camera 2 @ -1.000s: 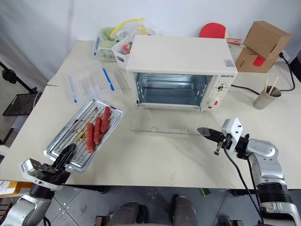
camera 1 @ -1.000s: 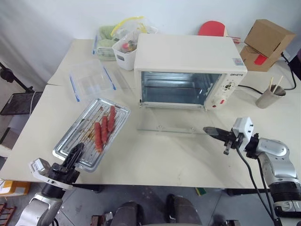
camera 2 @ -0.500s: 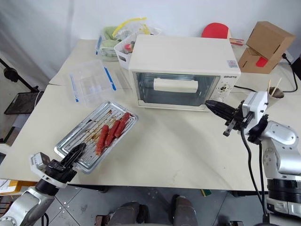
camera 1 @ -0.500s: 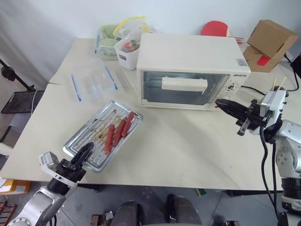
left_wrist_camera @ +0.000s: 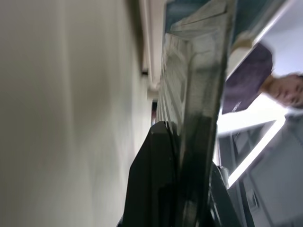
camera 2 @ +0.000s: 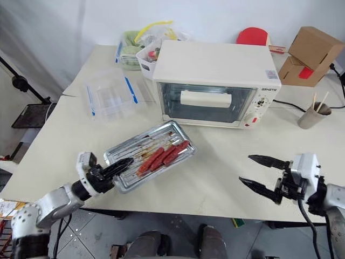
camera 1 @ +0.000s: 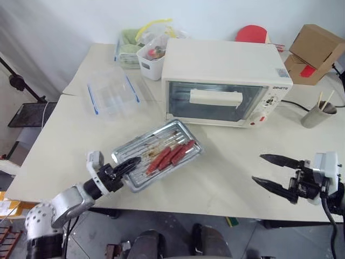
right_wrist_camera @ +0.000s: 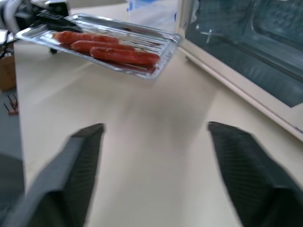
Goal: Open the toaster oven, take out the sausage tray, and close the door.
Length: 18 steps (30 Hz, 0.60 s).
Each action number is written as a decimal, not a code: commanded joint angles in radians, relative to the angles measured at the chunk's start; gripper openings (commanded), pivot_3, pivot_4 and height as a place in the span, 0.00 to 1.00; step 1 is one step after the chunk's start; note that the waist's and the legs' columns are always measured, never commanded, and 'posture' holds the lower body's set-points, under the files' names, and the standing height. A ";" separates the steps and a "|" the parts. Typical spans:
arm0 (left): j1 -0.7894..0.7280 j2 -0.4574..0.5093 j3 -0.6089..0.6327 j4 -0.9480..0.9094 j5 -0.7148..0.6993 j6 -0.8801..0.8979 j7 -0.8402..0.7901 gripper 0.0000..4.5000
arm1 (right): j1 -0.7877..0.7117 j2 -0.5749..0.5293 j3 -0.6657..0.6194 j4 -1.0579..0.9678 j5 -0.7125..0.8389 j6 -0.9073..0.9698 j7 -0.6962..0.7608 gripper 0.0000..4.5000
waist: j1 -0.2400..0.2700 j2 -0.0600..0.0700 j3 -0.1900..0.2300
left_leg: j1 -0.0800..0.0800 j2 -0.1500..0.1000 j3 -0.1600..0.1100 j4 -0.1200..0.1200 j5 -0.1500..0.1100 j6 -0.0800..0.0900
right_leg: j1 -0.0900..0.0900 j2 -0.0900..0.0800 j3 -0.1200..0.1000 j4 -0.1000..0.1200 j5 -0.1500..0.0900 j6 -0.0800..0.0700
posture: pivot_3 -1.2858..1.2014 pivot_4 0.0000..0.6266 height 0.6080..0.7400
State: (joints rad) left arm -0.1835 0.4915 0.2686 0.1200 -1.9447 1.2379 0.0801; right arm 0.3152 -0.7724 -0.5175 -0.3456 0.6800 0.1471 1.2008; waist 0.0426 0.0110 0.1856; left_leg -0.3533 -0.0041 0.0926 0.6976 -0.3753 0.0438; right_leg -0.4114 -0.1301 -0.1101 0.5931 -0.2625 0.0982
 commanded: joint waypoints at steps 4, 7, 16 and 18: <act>-0.186 -0.017 -0.170 0.159 0.072 0.085 -0.047 0.00 | 0.133 0.051 -0.092 -0.077 -0.011 -0.062 0.001 0.99 | 0.009 0.000 0.000 | 0.001 -0.001 0.001 0.000 0.000 0.000 | 0.002 0.000 0.001 -0.001 0.002 0.003 | 0.52 0.24 1.00; -0.279 -0.049 -0.224 0.232 0.194 0.124 -0.102 0.00 | 0.167 0.076 -0.098 -0.077 -0.034 -0.089 -0.013 0.99 | 0.021 0.001 -0.001 | 0.001 -0.004 0.001 0.000 0.000 0.000 | 0.002 0.000 0.001 -0.002 0.002 0.004 | 0.52 0.24 1.00; -0.446 -0.145 -0.268 0.396 0.551 0.167 -0.275 0.00 | 0.202 0.113 -0.076 -0.097 -0.064 -0.122 -0.056 0.99 | 0.045 0.008 -0.005 | 0.001 -0.012 0.000 0.000 0.001 0.001 | 0.004 -0.004 0.003 -0.003 0.005 0.009 | 0.52 0.24 1.00; -0.473 -0.156 -0.269 0.421 0.622 0.171 -0.302 0.00 | 0.201 0.115 -0.070 -0.105 -0.064 -0.119 -0.065 0.99 | 0.044 0.008 -0.006 | 0.001 -0.014 0.000 0.000 0.001 0.001 | 0.005 -0.005 0.004 -0.005 0.006 0.012 | 0.52 0.24 1.00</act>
State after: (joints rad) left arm -0.6714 0.3640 0.0465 0.4863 -1.4071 1.4086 -0.2115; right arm 0.5123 -0.6622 -0.5841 -0.4178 0.6090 0.0412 1.1427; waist 0.0867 0.0192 0.1801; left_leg -0.3521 -0.0184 0.0927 0.6978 -0.3742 0.0451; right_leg -0.4068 -0.1357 -0.1060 0.5884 -0.2558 0.1103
